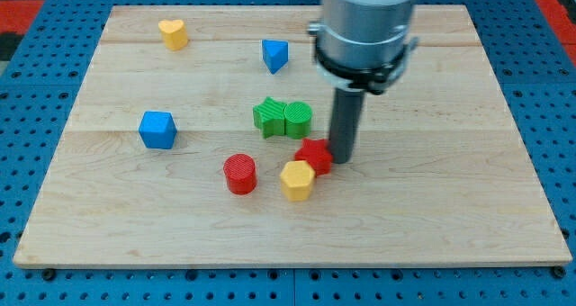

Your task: Move your arm closer to the yellow hexagon

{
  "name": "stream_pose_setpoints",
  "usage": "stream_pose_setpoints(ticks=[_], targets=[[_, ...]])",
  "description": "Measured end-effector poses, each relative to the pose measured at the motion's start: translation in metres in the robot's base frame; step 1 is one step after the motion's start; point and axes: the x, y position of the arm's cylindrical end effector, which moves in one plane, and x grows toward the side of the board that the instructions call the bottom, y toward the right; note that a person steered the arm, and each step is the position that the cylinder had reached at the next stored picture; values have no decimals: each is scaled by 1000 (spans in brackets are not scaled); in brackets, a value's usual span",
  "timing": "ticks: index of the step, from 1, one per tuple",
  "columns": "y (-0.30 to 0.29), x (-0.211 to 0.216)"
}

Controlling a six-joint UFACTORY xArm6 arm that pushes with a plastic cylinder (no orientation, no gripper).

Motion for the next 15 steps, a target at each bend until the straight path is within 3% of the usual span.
stream_pose_setpoints(ticks=[1,4,6,8,11,15], targets=[[-41,0],[-57,5],[5,16],[0,97],[-154,97],[-90,82]])
